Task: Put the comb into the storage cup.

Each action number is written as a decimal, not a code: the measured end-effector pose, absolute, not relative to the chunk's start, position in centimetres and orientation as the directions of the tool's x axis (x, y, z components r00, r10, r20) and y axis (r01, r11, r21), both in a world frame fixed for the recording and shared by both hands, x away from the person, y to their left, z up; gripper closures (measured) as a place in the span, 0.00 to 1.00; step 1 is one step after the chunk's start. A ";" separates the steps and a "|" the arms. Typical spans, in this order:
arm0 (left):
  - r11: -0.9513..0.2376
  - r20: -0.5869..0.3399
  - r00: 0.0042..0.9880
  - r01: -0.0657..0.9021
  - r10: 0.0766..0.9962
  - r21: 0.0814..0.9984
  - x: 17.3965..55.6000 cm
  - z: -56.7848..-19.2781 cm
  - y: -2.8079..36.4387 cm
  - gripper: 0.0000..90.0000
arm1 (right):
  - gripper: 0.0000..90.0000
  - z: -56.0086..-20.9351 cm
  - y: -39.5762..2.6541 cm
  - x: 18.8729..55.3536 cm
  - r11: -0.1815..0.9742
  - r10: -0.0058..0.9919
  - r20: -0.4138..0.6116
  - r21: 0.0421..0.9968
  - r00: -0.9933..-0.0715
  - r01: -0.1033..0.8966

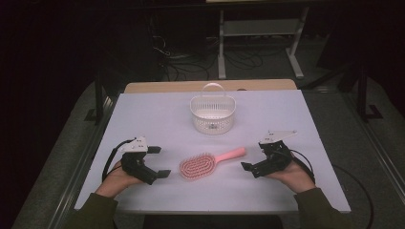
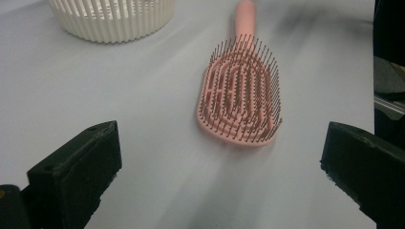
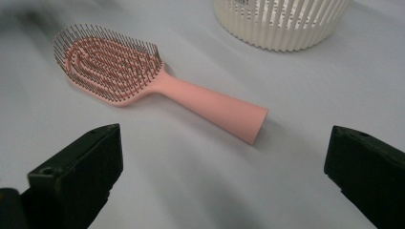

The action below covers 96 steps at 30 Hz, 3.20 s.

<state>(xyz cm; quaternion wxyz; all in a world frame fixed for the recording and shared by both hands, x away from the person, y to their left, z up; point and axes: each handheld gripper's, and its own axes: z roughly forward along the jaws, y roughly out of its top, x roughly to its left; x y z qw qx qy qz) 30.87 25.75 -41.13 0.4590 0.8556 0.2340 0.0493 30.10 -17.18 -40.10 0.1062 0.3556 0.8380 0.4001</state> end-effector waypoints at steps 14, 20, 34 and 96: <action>-0.459 -0.135 0.890 0.349 0.436 0.817 30.9 -41.1 25.7 0.00 | 0.00 -39.6 -16.3 31.2 0.449 0.680 0.095 0.731 -0.727 0.515; -0.461 -0.139 0.892 0.349 0.430 0.816 31.0 -41.1 25.7 0.00 | 0.00 -39.7 -16.0 31.8 0.452 0.681 0.096 0.725 -0.726 0.520; -0.461 -0.133 0.893 0.343 0.429 0.818 31.0 -41.1 25.7 0.00 | 0.00 -39.0 -15.2 33.6 0.449 0.675 0.094 0.735 -0.732 0.508; -0.466 -0.129 0.895 0.340 0.428 0.817 30.9 -41.1 25.7 0.00 | 0.80 -39.2 -12.2 37.9 0.514 0.693 0.117 0.611 -0.711 0.602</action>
